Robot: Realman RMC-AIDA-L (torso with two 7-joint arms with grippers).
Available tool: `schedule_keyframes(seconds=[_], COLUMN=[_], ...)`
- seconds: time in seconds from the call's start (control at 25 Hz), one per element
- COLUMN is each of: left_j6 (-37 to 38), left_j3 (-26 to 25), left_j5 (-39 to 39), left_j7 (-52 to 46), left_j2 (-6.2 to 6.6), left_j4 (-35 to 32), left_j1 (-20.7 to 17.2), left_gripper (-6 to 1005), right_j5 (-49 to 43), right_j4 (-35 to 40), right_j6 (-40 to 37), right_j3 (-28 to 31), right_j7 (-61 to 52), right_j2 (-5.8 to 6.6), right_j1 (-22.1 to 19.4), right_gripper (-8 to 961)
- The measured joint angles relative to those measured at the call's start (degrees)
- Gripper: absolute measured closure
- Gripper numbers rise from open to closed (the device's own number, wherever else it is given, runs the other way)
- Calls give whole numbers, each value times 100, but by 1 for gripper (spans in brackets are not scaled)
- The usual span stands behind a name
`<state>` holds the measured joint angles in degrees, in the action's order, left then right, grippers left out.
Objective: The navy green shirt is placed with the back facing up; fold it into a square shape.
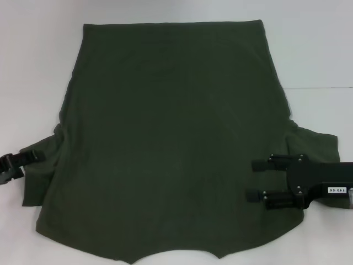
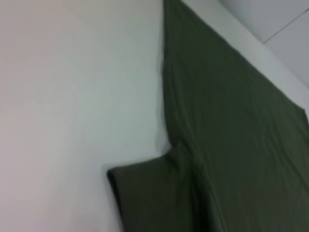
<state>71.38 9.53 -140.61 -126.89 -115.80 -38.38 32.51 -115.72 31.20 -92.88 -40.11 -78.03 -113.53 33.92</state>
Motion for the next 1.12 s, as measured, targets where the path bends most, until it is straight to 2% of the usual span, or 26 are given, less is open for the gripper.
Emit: schedule_keyframes(seconds=[0.28,0.76,1.12], left_j6=[133,-6,-50], left_j3=[1,111,111], left_j5=[-154,-326,-344], left_j7=[-111,-80,-84], left_j2=[4,77,76], left_j4=[2,288,290], left_j1=[-5,219,188], left_gripper=[152,175,191], right_j5=[-13,-12,-12], right_j4=[0,0,0], right_j6=[0,-2,0], right_j3=[-21,-27,-16], right_j7=[-1,-1,-1], right_j2=[0,-13,-27], right_j1=[8,9,10], right_gripper=[69,70,71])
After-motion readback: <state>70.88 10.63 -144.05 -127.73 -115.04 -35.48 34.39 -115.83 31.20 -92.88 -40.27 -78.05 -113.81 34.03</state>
